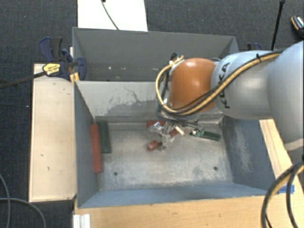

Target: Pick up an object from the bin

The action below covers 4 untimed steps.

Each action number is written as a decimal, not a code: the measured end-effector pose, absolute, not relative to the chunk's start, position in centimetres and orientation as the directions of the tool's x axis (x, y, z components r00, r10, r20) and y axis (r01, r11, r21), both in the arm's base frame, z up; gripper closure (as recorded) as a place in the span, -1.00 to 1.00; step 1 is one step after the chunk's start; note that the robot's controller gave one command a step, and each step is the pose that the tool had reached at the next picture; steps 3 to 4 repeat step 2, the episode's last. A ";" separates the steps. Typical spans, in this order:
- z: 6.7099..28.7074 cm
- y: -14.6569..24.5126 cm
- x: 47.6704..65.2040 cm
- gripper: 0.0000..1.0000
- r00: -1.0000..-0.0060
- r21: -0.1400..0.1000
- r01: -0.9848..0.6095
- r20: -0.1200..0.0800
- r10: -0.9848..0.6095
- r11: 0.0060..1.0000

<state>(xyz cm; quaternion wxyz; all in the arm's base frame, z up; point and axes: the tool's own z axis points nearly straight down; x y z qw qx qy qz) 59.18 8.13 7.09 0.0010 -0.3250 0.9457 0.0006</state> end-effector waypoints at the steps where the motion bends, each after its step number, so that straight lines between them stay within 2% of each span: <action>1: 19.1 7.5 58.7 1.00 -0.841 -0.004 -0.541 -0.010 -0.541 0.841; 2: 27.0 5.6 57.1 1.00 -0.611 -0.006 -0.791 -0.006 -0.791 0.611; 4: 27.0 5.6 57.1 1.00 -0.611 -0.006 -0.791 -0.006 -0.791 0.611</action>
Offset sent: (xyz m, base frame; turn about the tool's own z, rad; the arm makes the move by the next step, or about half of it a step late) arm -0.0071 -0.0062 0.1144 0.0893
